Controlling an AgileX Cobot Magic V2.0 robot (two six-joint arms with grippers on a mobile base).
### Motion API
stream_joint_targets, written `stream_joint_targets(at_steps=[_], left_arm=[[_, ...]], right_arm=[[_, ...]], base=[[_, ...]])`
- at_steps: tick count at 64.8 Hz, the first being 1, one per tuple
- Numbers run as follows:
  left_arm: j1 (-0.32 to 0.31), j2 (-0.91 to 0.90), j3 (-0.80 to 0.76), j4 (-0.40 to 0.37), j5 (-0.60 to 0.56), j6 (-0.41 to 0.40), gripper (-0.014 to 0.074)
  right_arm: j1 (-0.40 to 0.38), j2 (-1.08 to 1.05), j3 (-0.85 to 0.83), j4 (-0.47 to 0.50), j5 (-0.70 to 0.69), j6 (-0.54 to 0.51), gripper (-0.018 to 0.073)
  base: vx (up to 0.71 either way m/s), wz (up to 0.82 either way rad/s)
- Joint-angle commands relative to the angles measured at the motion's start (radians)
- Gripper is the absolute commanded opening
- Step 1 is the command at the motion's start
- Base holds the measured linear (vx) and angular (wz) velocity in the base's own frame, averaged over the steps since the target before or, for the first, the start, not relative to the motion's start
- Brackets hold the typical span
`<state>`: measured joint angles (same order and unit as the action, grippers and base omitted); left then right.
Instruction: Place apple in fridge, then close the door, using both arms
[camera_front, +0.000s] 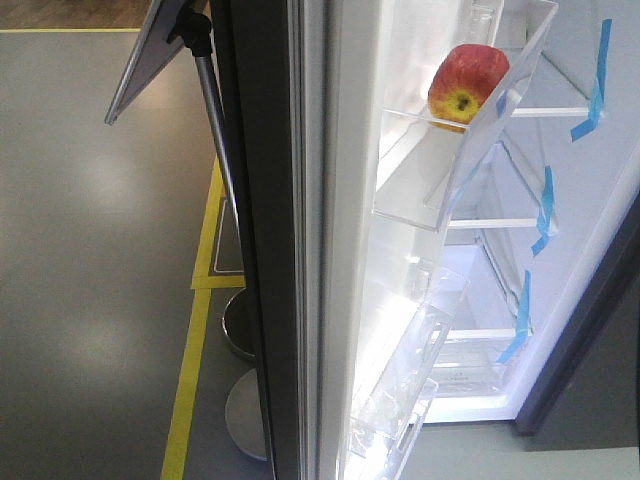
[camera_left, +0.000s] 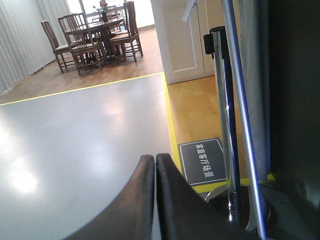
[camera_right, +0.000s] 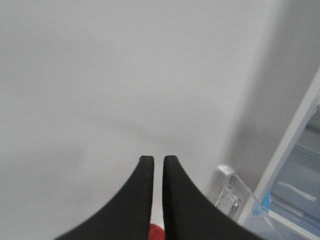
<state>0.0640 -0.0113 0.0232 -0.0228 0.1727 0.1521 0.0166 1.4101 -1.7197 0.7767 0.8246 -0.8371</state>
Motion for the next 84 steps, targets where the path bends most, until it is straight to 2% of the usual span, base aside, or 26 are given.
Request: stream_joint_targets(at_steps=[1, 14, 34, 45, 51, 54, 56, 66, 68, 74, 84], left_arm=[[-0.005, -0.015, 0.025, -0.01, -0.081, -0.003, -0.0006], [-0.005, -0.015, 0.025, -0.01, -0.081, -0.003, -0.0006], [-0.005, -0.015, 0.025, -0.009, -0.082, 0.0, -0.0006], [-0.005, -0.015, 0.025, -0.001, -0.09, 0.001, -0.0006], [-0.005, -0.015, 0.025, -0.021, -0.118, -0.014, -0.0006], [-0.005, -0.015, 0.025, -0.056, -0.144, -0.044, -0.0006], [-0.005, -0.015, 0.025, -0.106, -0.164, -0.079, -0.0006], [-0.005, -0.015, 0.025, -0.42, -0.265, -0.366, -0.0006], [-0.005, -0.015, 0.025, -0.461, -0.277, -0.412, -0.0006], [-0.005, -0.015, 0.023, -0.562, -0.306, -0.486, -0.0006], [-0.005, -0.015, 0.023, -0.664, -0.361, -0.569, -0.0006]], right_arm=[[-0.005, -0.069, -0.029, -0.044, -0.007, 0.068, -0.0008], [-0.005, -0.172, 0.092, -0.137, -0.073, 0.139, -0.0005], [-0.005, -0.437, 0.494, -0.14, -0.187, 0.139, -0.0005], [-0.005, -0.571, 0.695, -0.141, -0.196, 0.139, -0.0005], [-0.005, -0.65, 0.789, -0.14, -0.197, 0.142, -0.0005], [-0.005, -0.685, 0.836, -0.139, -0.195, 0.147, -0.0005], [-0.005, -0.709, 0.862, -0.139, -0.193, 0.152, -0.0005], [-0.005, -0.853, 1.002, -0.137, -0.197, 0.18, -0.0005], [-0.005, -0.883, 1.022, -0.138, -0.197, 0.185, -0.0005], [-0.005, -0.954, 1.08, -0.136, -0.196, 0.196, -0.0005], [-0.005, -1.042, 1.122, -0.139, -0.165, 0.21, -0.0005]], base=[[0.0, 0.0], [0.0, 0.0], [0.0, 0.0], [0.0, 0.0], [0.0, 0.0], [0.0, 0.0], [0.0, 0.0], [0.0, 0.0], [0.0, 0.0], [0.0, 0.0], [0.0, 0.0]])
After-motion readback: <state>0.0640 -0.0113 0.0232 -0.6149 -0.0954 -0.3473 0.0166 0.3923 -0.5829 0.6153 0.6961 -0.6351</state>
